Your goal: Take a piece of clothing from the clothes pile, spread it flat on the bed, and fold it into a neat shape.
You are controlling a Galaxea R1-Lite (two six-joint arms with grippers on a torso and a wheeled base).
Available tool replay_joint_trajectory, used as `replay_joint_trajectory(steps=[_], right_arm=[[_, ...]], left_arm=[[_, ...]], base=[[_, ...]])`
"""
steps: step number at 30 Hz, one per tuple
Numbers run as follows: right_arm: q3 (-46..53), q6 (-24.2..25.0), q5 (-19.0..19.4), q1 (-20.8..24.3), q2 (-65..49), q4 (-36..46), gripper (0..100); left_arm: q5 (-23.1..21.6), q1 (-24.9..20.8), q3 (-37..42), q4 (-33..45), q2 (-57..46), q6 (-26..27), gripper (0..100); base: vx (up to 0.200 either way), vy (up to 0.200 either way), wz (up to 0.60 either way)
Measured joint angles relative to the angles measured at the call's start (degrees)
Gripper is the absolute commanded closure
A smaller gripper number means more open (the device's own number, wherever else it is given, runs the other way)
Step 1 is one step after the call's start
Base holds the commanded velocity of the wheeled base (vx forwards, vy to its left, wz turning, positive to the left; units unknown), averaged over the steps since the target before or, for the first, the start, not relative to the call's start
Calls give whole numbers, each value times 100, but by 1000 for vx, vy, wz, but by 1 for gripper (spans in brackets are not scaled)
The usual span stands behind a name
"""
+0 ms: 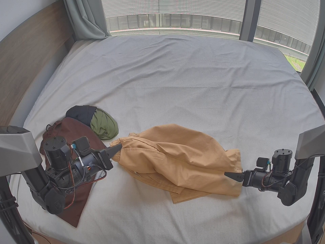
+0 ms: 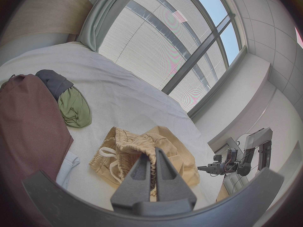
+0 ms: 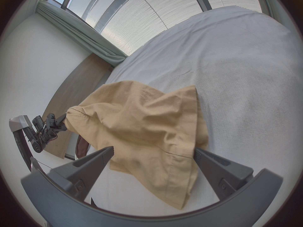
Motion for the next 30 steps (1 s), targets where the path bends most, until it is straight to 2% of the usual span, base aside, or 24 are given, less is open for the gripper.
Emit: replay_joint_trajectory(steps=[6,12,17,30], right_arm=[[88,266,0,210,218,-542,0],[271,274,93,273,229,-575,0],[358,272,362,278,83,-578,0],[61,316,367,267,50,-583,0]], left_arm=[[0,0,0,0,0,-1,100],[0,-2,-2,0,-2,-1,100],[0,-5,-6,-2,0,5,100],[0,-9,-9,-2,-5,10,100]], base=[[0,0,0],[0,0,0],[0,0,0],[0,0,0]])
